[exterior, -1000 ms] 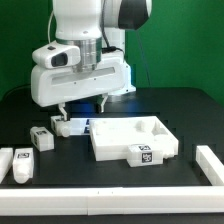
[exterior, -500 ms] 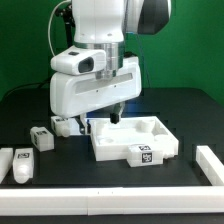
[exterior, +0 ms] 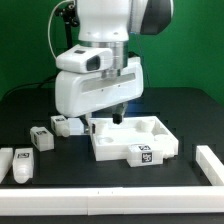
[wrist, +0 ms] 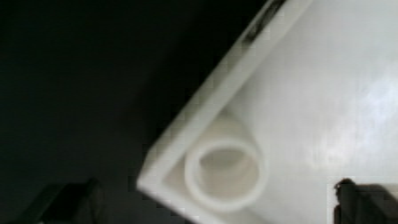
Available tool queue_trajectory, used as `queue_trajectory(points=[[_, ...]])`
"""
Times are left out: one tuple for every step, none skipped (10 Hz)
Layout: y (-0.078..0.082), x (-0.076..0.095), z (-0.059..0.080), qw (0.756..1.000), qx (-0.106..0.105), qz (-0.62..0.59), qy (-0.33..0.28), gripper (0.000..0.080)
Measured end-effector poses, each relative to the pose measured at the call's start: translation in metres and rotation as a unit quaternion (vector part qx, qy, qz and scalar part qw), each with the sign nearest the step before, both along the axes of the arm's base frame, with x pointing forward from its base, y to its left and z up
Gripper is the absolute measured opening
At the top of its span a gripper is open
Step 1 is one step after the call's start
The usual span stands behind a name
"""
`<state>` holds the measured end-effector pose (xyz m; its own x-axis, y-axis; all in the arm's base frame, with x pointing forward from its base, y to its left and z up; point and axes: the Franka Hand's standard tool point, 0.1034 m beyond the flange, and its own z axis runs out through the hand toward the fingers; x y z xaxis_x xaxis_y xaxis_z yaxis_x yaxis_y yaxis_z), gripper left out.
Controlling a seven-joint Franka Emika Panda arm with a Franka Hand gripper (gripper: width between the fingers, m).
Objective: Assemble one leg
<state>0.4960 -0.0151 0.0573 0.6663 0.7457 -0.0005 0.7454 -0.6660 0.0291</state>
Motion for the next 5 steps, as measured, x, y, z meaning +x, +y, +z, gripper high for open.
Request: queue_trajectory(points=[[0.019,0.019,0.000,1.000,0.005,0.028,-0.010,0.0649],[0.025,0.030,-0.003,0.998,0.006,0.063,-0.013,0.0649],[0.023,0.029,-0.004,0.998,0.006,0.059,-0.013,0.0649],[0.023,0.029,-0.005,0.998,0.006,0.059,-0.012,0.0649],[0.023,0.029,-0.005,0.998,0.006,0.059,-0.012,0.0649]])
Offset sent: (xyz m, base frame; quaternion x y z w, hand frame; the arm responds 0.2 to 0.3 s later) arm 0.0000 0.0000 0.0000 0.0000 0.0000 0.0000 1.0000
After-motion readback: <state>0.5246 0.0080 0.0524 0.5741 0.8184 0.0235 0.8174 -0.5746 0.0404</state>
